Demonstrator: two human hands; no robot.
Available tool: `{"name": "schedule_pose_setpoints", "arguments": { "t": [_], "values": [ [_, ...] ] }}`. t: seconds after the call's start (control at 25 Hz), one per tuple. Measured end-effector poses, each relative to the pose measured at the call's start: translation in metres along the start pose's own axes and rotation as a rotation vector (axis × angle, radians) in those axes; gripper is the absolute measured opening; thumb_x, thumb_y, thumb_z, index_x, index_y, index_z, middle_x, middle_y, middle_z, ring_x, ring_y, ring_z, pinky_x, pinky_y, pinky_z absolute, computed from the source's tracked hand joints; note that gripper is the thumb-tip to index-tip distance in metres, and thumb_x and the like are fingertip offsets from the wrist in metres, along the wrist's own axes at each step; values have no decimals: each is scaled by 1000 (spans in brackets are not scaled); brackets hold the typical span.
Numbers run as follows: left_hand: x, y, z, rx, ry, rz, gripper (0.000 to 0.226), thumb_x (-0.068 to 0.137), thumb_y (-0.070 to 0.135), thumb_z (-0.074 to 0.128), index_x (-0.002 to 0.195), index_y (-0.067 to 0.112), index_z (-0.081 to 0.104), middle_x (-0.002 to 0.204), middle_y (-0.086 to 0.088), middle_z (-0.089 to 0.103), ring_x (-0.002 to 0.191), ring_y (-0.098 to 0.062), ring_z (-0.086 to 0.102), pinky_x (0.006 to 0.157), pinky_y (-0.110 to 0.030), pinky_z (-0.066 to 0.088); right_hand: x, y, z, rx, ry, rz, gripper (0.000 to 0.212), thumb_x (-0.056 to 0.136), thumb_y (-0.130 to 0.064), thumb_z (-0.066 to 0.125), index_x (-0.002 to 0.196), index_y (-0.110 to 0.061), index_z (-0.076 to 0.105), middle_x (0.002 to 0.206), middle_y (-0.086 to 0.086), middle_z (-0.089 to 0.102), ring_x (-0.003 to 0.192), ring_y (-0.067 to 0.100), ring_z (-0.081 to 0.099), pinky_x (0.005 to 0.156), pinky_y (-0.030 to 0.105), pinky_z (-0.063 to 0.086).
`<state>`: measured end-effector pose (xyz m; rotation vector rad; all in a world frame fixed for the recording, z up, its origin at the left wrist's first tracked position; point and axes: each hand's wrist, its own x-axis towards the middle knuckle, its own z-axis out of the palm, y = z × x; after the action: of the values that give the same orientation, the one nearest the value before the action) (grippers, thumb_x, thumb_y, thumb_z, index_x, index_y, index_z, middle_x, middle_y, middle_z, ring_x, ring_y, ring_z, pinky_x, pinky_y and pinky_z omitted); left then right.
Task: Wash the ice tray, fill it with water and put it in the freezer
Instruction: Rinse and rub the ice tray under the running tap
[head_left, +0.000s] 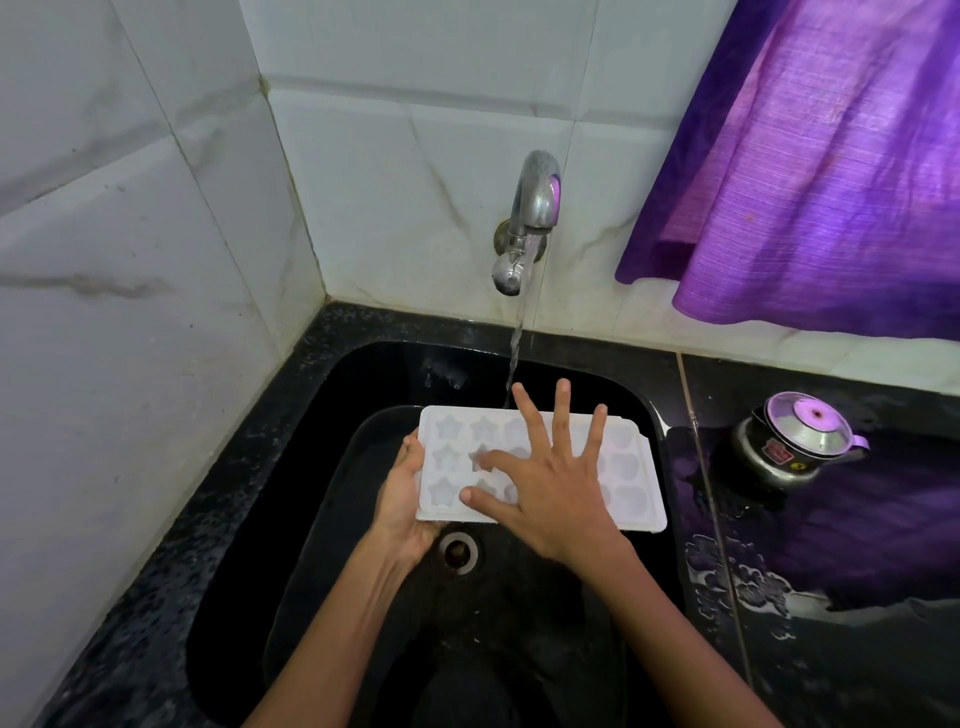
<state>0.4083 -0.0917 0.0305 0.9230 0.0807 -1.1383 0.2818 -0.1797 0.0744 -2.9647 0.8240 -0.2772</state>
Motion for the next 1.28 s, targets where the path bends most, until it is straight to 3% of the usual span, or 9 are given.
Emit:
{"name": "schedule_pose_setpoints", "arguments": {
  "t": [0.2,0.32,0.4,0.56,0.72,0.88,1.0,1.16,1.28],
  "values": [
    [-1,-3,4,-8,26,26,45,99,41,33,131,14,50,117,-16,67,94,-33,70,68,-44,60,0,-11,1,-80,25,38,69,75,-84,20,97,-41,69,160,3,10,142,37,-17,105,63,-25],
    [-2,-7,3,6,51,-6,49,99,43,30,134,13,48,122,-18,64,102,-35,66,76,-46,58,6,-9,0,-98,-69,-25,78,71,-88,13,107,-42,65,154,-2,-20,135,35,-38,100,63,-32],
    [-1,-6,2,16,56,5,46,99,42,31,131,14,50,122,-17,64,104,-36,65,78,-48,56,6,-5,-3,-114,-109,-14,74,74,-86,15,117,-45,59,149,-2,-31,130,35,-45,96,62,-36],
    [-1,-8,5,-11,47,11,38,100,40,32,117,17,56,103,-13,73,85,-30,72,66,-44,61,-1,-17,-6,-105,-99,42,63,83,-76,25,118,-38,62,153,0,-22,129,33,-45,96,60,-37],
    [-1,-6,7,19,32,8,46,100,41,30,132,14,48,121,-18,65,101,-36,65,76,-48,56,7,-13,-13,-61,-192,88,57,85,-73,25,118,-42,59,149,0,-34,122,34,-52,89,58,-42],
    [0,-1,9,3,22,31,45,100,39,31,133,14,48,120,-16,65,92,-30,69,65,-42,60,8,-23,-12,-38,-173,184,50,88,-69,30,115,-41,60,159,2,-19,118,33,-55,87,59,-43],
    [-1,-4,6,-12,45,7,48,100,43,29,133,14,49,124,-17,63,99,-32,66,69,-44,60,12,-26,-11,-8,-197,176,47,90,-66,30,113,-41,63,158,4,-22,116,33,-56,87,57,-43],
    [2,2,4,-22,57,54,39,101,38,31,125,17,54,120,-16,65,94,-30,69,66,-45,59,8,-21,-12,58,-301,199,33,98,-41,38,129,-48,47,157,6,-26,115,36,-55,85,60,-40],
    [4,0,3,-22,56,50,44,100,39,33,132,14,50,125,-16,63,108,-36,63,81,-53,54,1,-11,-17,222,-239,254,41,99,-21,38,124,-52,47,156,2,-27,111,32,-60,83,55,-42]
  ]
}}
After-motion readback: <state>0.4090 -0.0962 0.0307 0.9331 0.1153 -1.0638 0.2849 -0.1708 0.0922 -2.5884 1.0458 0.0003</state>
